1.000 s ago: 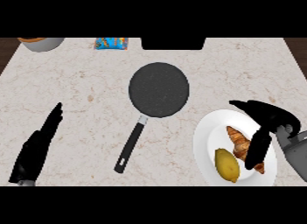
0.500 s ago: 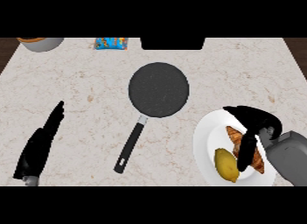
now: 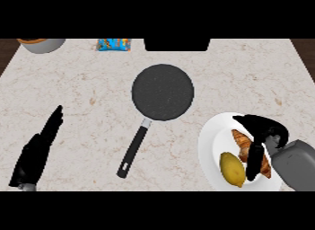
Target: Pick the croissant from the plate and place it in the pan
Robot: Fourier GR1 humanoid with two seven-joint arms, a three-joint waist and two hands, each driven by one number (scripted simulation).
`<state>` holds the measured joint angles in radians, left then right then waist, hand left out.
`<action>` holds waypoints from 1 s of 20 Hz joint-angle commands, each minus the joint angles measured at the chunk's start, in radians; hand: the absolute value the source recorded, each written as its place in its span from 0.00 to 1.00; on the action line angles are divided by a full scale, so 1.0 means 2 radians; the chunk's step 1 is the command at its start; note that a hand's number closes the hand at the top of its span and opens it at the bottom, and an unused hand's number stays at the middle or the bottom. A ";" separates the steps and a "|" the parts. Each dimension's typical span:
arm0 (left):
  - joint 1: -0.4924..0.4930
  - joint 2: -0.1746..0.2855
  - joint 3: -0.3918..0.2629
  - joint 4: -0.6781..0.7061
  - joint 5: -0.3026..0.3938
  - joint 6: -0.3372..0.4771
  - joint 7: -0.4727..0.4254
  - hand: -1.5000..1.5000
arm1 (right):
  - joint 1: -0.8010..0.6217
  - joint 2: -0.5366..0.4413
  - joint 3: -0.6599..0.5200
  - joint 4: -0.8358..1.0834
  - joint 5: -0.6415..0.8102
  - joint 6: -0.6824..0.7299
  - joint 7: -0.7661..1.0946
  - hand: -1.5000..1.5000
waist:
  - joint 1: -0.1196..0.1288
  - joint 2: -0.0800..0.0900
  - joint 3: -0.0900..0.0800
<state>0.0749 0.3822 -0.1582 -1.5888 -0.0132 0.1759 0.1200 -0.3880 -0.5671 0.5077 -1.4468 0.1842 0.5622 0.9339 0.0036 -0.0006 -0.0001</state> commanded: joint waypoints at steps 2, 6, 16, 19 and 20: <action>-0.004 -0.010 0.013 0.014 -0.008 -0.019 -0.012 0.50 | 0.003 0.020 -0.019 0.025 0.033 0.030 0.014 0.00 | 0.000 0.000 0.000; 0.013 -0.017 0.012 -0.034 -0.017 -0.014 0.019 0.50 | 0.047 0.018 -0.018 -0.003 0.062 0.021 0.012 0.00 | -0.001 0.000 0.000; -0.008 -0.041 0.036 -0.024 -0.038 -0.045 0.038 0.50 | 0.045 0.069 -0.061 0.086 0.154 0.020 -0.081 0.00 | 0.000 0.000 0.000; -0.008 -0.029 0.055 0.006 -0.034 -0.060 -0.006 0.50 | 0.057 0.075 -0.070 0.074 0.164 -0.015 -0.116 1.00 | 0.000 0.000 0.000; -0.004 -0.044 0.046 0.003 -0.037 -0.052 -0.003 0.50 | 0.078 0.093 -0.057 0.080 0.175 -0.034 -0.114 1.00 | -0.001 0.000 0.000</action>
<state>0.0682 0.3064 -0.0796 -1.5925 -0.0851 0.0889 0.1279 -0.2797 -0.4359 0.3900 -1.3241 0.4904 0.5507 0.7617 0.0012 -0.0057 -0.0067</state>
